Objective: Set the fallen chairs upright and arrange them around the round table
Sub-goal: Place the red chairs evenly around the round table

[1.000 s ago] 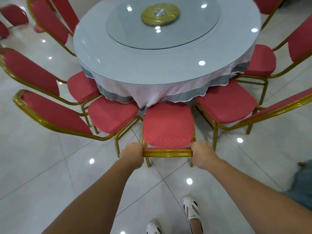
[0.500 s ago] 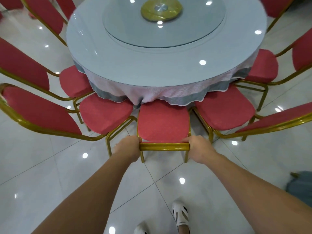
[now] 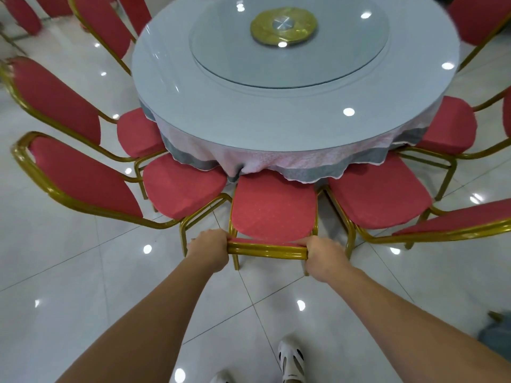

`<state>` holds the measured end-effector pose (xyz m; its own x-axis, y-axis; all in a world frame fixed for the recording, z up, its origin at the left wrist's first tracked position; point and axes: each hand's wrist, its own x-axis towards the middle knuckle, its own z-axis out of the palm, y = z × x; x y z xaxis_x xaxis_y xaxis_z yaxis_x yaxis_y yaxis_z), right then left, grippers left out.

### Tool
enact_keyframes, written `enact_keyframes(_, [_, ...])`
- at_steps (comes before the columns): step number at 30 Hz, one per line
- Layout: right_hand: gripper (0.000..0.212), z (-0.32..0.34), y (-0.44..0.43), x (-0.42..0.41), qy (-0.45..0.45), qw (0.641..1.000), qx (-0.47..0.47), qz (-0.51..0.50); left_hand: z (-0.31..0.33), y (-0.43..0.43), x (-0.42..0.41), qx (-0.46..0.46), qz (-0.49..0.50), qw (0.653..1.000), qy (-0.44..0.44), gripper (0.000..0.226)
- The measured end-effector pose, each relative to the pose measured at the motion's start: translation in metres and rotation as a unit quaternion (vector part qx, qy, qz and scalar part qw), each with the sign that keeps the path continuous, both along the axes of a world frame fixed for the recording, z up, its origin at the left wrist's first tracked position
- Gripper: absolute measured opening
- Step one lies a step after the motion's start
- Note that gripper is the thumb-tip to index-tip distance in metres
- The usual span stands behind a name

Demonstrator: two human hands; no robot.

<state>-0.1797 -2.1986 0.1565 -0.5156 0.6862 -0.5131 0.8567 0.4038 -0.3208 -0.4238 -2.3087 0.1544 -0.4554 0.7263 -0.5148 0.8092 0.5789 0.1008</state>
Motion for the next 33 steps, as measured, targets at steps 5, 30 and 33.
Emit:
enact_keyframes(5, [0.051, 0.003, 0.001, 0.000, -0.008, 1.000, -0.017, 0.003, 0.007, -0.006, 0.004, 0.021, 0.016, 1.000, 0.014, 0.019])
enact_keyframes(30, [0.066, 0.137, -0.134, -0.273, 0.114, 0.991, 0.022, 0.065, 0.131, -0.126, -0.230, 0.162, -0.061, 0.982, -0.079, 0.041])
enact_keyframes(33, [0.065, 0.139, -0.150, -0.309, 0.121, 0.991, 0.010, 0.064, 0.137, -0.152, -0.270, 0.178, -0.045, 0.980, -0.077, 0.045])
